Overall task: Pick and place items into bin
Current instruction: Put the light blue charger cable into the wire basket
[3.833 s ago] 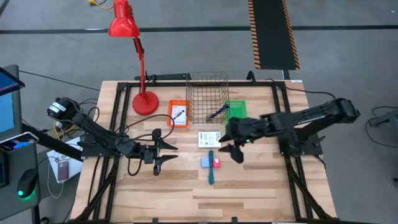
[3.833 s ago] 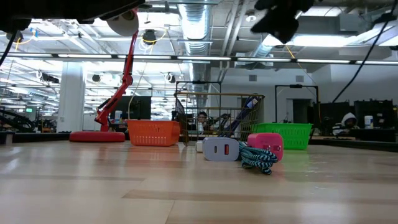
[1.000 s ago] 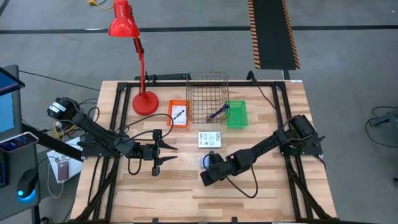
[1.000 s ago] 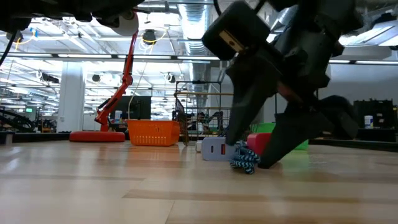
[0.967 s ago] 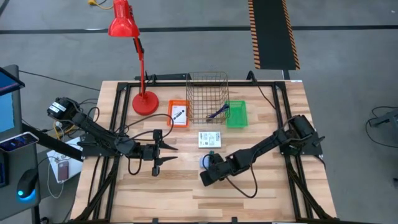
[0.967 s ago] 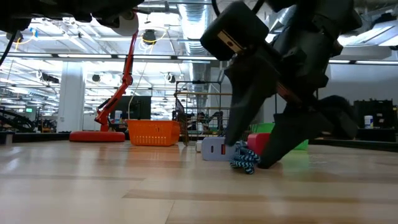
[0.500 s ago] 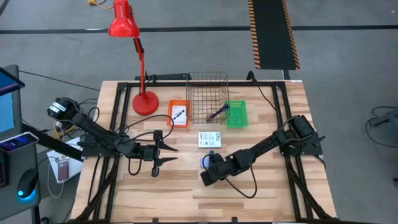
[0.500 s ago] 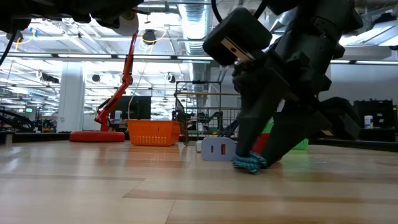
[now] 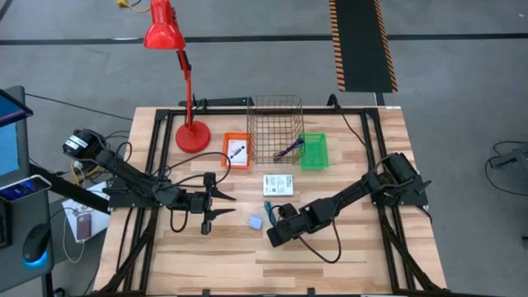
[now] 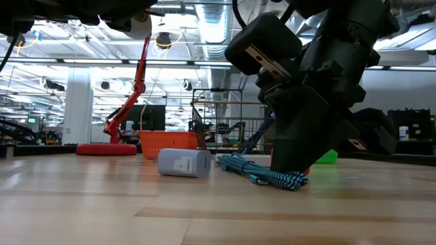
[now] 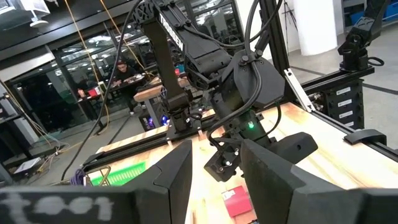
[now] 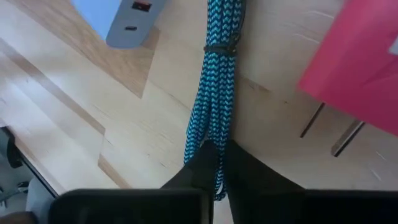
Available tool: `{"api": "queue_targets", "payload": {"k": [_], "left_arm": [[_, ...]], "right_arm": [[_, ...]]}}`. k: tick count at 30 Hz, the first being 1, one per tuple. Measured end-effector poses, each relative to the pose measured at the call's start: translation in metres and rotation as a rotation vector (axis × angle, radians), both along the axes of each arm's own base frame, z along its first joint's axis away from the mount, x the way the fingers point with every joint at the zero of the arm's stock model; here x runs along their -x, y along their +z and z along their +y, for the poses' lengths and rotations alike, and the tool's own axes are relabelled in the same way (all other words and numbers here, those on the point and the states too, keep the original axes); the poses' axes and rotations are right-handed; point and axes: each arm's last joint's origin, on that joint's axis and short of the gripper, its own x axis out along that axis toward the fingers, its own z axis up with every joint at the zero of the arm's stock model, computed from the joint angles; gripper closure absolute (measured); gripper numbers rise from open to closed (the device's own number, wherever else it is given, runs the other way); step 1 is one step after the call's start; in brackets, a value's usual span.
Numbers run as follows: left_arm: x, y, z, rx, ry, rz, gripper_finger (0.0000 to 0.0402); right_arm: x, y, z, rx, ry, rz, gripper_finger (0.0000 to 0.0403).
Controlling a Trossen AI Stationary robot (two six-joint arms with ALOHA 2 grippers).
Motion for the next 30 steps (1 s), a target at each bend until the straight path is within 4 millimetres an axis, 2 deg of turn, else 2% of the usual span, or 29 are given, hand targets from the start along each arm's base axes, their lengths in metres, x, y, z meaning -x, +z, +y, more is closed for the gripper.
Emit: {"api": "queue_targets", "payload": {"k": [6,12,20,24,30], "left_arm": [[0.000,0.000,0.000,0.000,0.000,0.000,0.0274],[0.000,0.000,0.000,-0.001,0.000,0.003,0.0274],[0.000,0.000,0.000,-0.002,0.000,0.004,0.0274],[0.000,0.000,0.000,-0.002,0.000,0.005,0.0274],[0.000,0.000,-0.001,-0.008,-0.039,0.004,0.0274]], "right_arm": [[0.002,0.014,0.002,0.005,-0.004,-0.049,0.0396],[0.007,0.044,0.008,0.024,-0.015,-0.169,0.0400],[0.015,0.085,0.006,0.122,-0.009,-0.333,0.0401],[0.018,0.109,-0.008,0.208,0.018,-0.414,0.0402],[0.019,0.138,-0.050,0.336,0.075,-0.461,0.0403]]}}
